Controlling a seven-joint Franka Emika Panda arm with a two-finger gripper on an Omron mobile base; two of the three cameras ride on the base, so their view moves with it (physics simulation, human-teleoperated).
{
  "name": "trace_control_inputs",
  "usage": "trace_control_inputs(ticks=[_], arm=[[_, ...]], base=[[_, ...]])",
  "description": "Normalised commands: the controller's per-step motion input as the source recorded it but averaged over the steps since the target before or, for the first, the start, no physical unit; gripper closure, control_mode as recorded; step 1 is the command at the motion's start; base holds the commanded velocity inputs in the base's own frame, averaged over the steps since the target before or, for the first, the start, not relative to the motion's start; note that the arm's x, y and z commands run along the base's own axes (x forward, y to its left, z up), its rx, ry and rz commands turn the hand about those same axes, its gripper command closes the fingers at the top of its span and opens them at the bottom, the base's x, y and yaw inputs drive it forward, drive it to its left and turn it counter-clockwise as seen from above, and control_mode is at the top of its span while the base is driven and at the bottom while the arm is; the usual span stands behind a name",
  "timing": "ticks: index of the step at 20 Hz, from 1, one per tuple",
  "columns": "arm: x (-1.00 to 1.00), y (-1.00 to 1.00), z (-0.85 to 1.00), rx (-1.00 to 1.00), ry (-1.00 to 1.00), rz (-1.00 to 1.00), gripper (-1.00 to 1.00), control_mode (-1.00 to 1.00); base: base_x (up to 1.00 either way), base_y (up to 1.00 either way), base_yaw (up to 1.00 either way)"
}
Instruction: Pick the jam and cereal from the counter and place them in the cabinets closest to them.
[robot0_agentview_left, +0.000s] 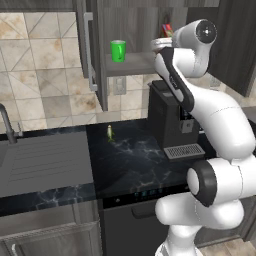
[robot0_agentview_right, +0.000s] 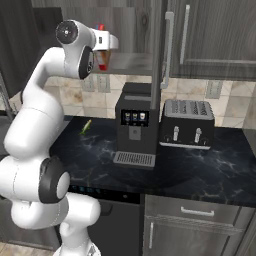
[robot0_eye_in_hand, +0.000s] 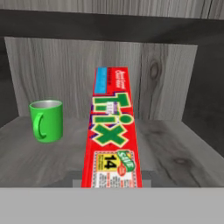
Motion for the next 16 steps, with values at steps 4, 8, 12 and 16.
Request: trace_control_inputs(ticks=[4,8,12,16], arm=[[0.24,0.0,-0.05,0.0,0.0,0.0,1.0,-1.0],[0.25,0.0,-0.03,0.01,0.0,0.0,1.0,-1.0],[0.26,0.0,-0.03,0.01,0.0,0.0,1.0,-1.0],[0.25,0.0,-0.05,0.0,0.0,0.0,1.0,-1.0]], base=[[0.0,0.0,0.0],[0.0,0.0,0.0],[0.0,0.0,0.0],[0.0,0.0,0.0]])
